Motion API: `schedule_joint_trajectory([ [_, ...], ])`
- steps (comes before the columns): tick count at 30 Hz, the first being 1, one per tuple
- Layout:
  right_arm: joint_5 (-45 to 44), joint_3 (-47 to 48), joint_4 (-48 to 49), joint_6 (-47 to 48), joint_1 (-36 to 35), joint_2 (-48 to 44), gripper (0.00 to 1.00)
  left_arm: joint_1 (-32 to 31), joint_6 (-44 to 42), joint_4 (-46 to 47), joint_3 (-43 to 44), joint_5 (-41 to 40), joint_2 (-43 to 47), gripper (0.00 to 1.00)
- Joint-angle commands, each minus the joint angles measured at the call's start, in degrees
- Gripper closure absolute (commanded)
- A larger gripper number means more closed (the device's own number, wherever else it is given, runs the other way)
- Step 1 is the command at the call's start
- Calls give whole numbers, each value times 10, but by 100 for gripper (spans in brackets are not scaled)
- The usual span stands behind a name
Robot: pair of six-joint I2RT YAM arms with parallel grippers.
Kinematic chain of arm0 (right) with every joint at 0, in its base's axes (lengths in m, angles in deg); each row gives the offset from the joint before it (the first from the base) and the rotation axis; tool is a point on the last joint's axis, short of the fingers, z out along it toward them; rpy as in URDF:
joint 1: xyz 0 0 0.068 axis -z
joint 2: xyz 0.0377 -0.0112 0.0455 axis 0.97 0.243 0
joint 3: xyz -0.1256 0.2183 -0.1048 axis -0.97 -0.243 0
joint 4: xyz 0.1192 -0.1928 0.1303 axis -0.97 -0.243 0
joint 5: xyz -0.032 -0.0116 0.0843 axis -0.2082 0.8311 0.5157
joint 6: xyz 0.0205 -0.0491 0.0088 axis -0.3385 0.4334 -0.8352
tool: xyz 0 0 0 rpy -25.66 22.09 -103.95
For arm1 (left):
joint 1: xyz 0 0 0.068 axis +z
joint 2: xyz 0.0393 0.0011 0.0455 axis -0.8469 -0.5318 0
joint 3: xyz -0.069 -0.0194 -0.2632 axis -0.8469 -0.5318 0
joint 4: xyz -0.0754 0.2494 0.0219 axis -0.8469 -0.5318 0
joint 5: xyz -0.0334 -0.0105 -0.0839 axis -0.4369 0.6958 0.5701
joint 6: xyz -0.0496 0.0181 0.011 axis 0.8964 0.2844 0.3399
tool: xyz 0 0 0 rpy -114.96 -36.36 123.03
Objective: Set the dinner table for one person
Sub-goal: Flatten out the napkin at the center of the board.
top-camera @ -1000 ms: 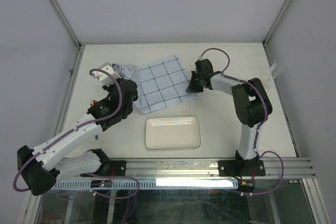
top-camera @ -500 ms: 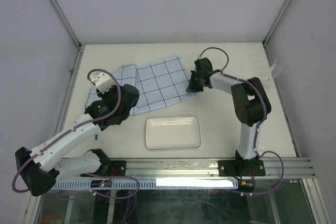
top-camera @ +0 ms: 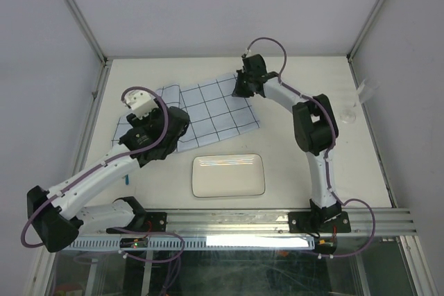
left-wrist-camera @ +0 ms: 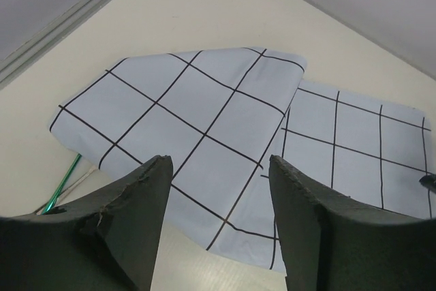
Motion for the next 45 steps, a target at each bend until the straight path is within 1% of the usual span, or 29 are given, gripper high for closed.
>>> schedule_joint_trajectory([
  [1,29,78,10,27,-7,35,100,3,-14,31,40,-32,-32,38],
  [6,41,148,0,28,-5,105,100,4,-16,50,33,-31,-36,36],
  [10,43,154,5,23,-5,137,100,3,-16,56,28,-36,-28,34],
  [14,19,150,-5,24,-3,153,100,4,-30,67,20,-38,-18,34],
  [19,-33,125,-20,22,9,151,100,3,-32,79,5,-37,-8,32],
  [23,-37,104,-27,22,26,148,100,4,-32,86,-3,-36,-6,31],
  [25,-58,95,-28,15,36,145,100,4,-33,87,-3,-36,-6,31],
  [35,-109,79,-50,26,85,126,100,4,-38,104,-11,-34,-18,28],
  [41,-124,83,-62,36,97,127,100,4,-40,108,-8,-30,-31,27],
  [45,-110,88,-62,44,97,119,100,3,-41,110,-8,-32,-32,26],
])
